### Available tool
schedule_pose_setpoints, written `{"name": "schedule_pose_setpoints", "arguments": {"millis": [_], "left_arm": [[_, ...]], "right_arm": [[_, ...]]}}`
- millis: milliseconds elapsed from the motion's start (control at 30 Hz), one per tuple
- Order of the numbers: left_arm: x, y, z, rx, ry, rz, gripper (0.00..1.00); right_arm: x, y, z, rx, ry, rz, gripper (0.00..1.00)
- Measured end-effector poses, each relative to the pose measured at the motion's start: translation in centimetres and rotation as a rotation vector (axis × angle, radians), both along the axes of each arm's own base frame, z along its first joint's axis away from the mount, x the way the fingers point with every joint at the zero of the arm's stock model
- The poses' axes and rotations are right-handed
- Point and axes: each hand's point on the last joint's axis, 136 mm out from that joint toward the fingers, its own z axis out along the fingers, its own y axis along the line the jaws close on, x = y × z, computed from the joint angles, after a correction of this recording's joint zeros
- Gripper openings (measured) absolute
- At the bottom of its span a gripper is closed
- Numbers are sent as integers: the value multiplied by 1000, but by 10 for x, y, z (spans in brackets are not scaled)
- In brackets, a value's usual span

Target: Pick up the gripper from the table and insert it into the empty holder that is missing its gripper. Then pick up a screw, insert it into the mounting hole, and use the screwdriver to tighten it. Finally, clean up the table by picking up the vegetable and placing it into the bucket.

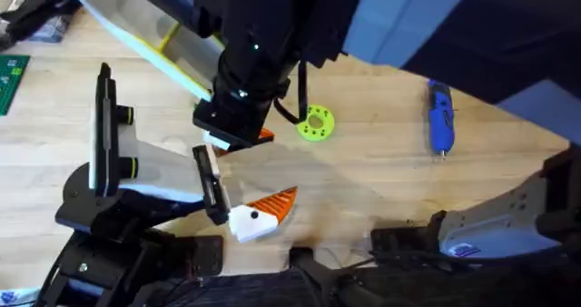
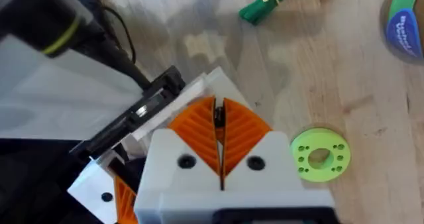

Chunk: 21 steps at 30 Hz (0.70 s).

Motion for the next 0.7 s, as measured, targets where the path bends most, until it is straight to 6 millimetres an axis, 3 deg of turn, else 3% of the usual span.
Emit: {"name": "schedule_pose_setpoints", "arguments": {"millis": [700], "left_arm": [[0,0,0,0,0,0,991]], "right_arm": [[2,-1,-1,-8,-8,-5,3]]}}
